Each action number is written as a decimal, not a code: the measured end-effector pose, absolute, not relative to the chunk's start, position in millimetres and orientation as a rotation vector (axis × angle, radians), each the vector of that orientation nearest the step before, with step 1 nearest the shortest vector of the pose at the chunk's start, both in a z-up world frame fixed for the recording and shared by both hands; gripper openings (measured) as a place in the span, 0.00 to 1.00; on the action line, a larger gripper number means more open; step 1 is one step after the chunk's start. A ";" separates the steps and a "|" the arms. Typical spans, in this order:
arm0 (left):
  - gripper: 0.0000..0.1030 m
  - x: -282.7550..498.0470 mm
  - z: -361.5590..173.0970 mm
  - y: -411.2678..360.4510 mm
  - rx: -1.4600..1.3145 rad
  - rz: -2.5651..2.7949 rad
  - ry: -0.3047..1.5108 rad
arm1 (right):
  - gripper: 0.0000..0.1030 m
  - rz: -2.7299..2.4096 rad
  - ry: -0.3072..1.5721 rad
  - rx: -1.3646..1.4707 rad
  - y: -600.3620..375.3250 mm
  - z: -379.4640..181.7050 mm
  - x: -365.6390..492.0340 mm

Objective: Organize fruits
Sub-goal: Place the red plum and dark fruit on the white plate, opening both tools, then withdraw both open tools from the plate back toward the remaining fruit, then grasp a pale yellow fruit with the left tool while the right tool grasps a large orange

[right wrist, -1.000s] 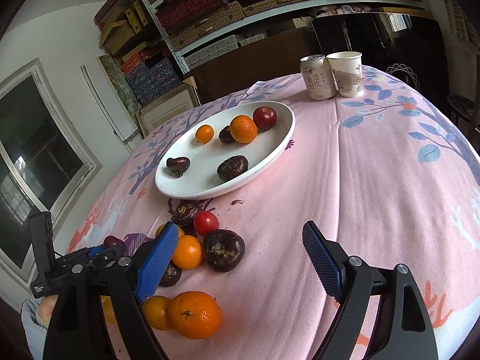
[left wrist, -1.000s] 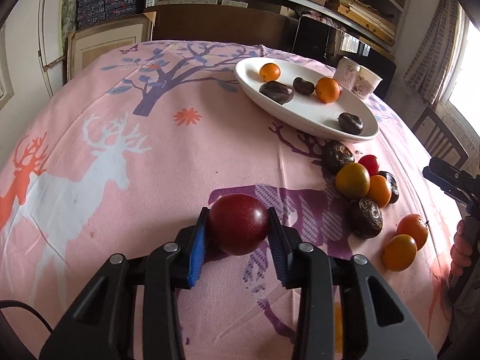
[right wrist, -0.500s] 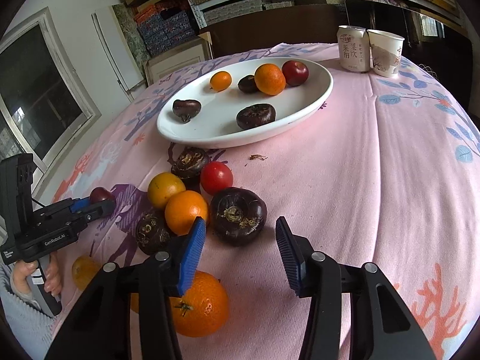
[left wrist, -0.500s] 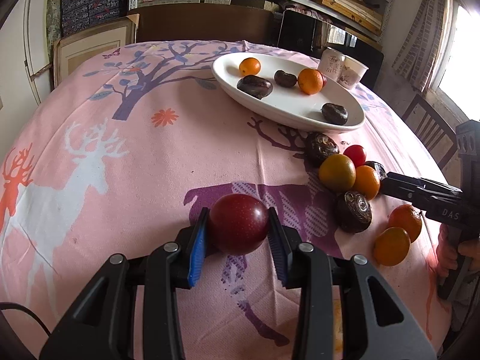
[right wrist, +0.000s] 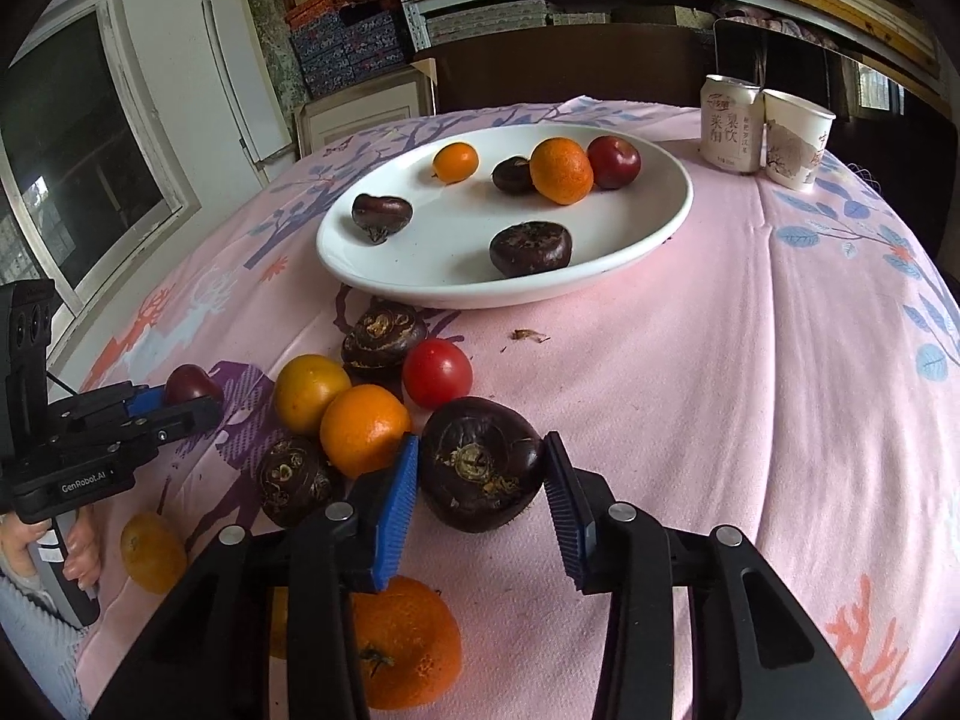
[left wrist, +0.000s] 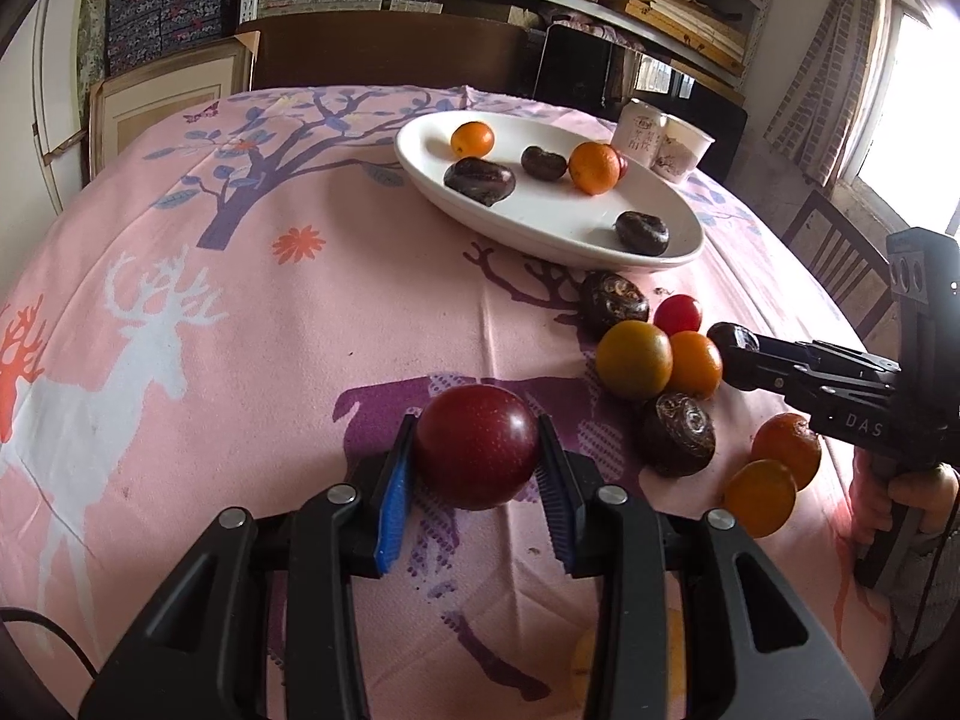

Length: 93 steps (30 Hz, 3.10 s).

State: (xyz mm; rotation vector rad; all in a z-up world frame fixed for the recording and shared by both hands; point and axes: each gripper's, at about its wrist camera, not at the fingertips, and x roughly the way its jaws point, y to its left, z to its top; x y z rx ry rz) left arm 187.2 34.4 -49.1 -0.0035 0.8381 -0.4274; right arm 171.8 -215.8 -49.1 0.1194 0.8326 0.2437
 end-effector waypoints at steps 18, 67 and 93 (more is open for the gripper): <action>0.36 272.8 -5.6 -71.4 0.116 -0.466 0.756 | 0.41 0.195 0.682 0.341 -251.0 1.0 249.4; 0.95 81.9 -40.8 12.0 0.252 -0.394 0.778 | 0.84 0.289 0.790 0.420 -253.3 -49.1 104.9; 0.41 113.4 -53.9 -1.3 0.221 -0.485 0.915 | 0.84 0.295 0.794 0.424 -255.1 -49.8 105.6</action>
